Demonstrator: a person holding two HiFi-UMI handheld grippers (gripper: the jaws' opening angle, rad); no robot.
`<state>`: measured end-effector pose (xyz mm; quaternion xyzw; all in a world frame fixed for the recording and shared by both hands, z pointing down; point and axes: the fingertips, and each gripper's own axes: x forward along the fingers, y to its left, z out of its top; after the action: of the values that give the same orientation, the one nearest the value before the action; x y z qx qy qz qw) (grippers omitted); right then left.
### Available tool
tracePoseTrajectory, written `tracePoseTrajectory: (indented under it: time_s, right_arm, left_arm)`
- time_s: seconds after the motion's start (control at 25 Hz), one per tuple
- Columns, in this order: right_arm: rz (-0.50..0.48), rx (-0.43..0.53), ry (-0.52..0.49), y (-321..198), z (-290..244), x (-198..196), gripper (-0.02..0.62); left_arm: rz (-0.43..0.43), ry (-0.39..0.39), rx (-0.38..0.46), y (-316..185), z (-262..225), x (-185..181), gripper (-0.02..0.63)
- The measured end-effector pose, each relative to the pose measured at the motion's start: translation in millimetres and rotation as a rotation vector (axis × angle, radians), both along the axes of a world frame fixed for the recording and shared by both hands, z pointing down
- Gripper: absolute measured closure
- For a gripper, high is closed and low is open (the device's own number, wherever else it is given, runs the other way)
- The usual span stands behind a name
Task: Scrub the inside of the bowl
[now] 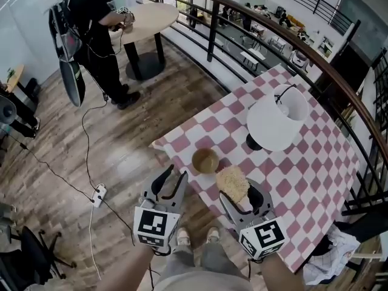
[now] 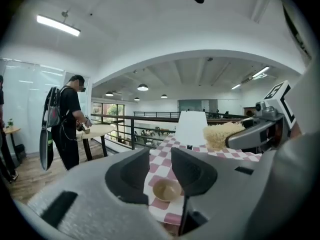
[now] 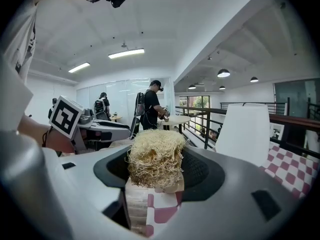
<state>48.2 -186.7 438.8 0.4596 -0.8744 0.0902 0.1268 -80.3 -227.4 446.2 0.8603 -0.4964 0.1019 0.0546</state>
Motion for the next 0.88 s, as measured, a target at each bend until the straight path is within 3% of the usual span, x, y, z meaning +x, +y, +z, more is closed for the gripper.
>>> tracePoseTrajectory:
  time_s: [0.28,0.48,0.88]
  right_arm:
    - [0.013,-0.068,0.007,-32.0,47.0,1.9,0.327]
    - [0.019,-0.111,0.009,-50.0,78.6,4.1,0.327]
    - [0.024,-0.174,-0.006,-58.8,121.6,9.7,0.327]
  left_arm:
    - [0.004,-0.039,-0.164,-37.1,67.5,5.8,0.463]
    - [-0.020,-0.021,-0.227,-60.9,106.1,12.1,0.463]
    - [-0.034,0.032,-0.469,-87.5,202.7,33.4,0.463]
